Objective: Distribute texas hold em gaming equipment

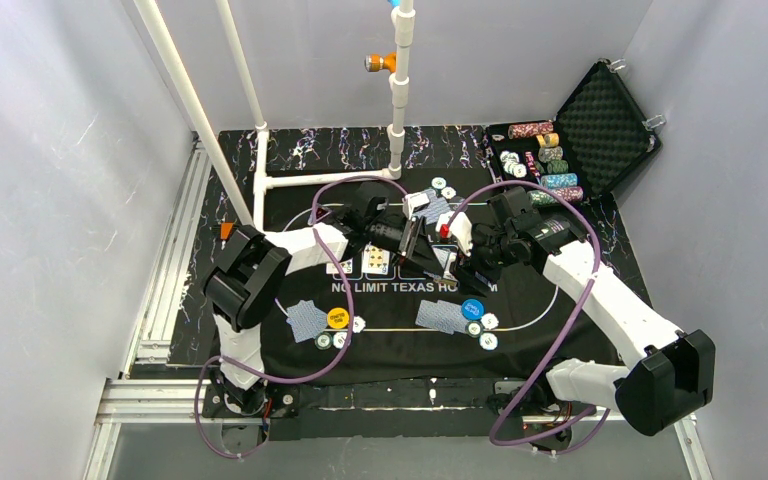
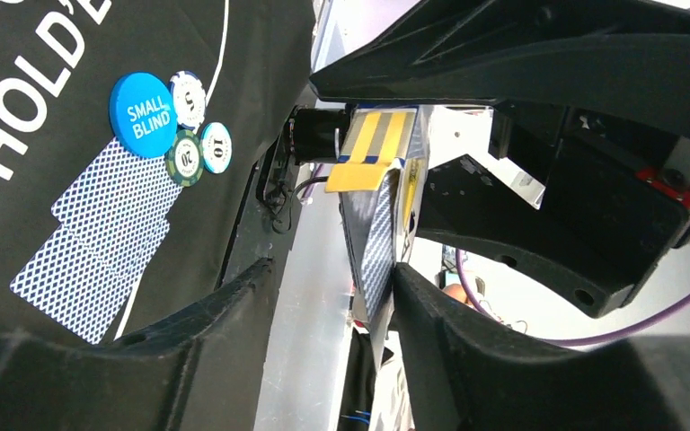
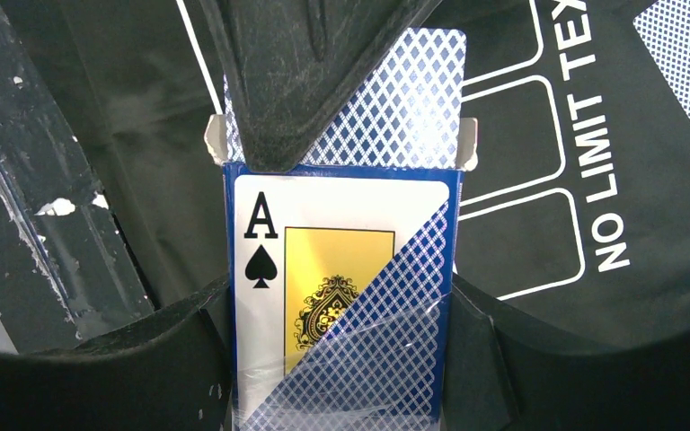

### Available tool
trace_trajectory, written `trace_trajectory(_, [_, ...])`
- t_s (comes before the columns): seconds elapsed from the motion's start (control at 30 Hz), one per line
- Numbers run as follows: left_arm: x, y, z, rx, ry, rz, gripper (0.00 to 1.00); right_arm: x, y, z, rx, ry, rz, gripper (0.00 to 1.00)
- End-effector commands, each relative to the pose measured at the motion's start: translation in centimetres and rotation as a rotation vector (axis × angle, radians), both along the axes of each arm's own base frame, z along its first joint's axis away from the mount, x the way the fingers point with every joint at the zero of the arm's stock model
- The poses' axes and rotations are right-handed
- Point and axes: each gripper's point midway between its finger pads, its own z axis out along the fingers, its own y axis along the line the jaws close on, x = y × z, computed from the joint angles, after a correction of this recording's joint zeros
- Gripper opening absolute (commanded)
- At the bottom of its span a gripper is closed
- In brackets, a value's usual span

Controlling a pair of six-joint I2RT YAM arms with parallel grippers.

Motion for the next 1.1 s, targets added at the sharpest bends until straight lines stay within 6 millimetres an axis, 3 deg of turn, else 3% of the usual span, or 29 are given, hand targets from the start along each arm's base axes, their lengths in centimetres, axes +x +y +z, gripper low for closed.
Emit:
trace_trajectory(0.0, [0.0,0.7,2.3,-0.064,-0.031,0.000,0.45,0.1,0.9,2.0,0.064,-0.065,0.040,0.01])
trace_trajectory(0.2, [0.7,1.4,2.1,-0.064,-0.028,0.035,0.35,0.1,1.0,2.2,0.070,-0.067,0.043,0.01])
trace_trajectory(0.37, [1.7,1.9,1.9,-0.057,-0.034,0.073,0.34,0.0,1.1,2.2,0.076,-0.055,0.047,0.01])
trace_trajectory(0.57, [1.5,2.3,2.9,-0.077,-0.093,0.082,0.33,0.1,1.1,1.9,0.069,-0.050,0.043,0.01])
trace_trajectory(0.83, [1.6,2.7,4.2,-0.097,-0.157,0.105,0.13,0.2,1.0,1.6,0.061,-0.046,0.036,0.01])
trace_trajectory(1.07, [2.0,3.2,4.9,-0.109,-0.195,0.122,0.12,0.1,0.8,1.5,0.053,-0.046,0.031,0.01])
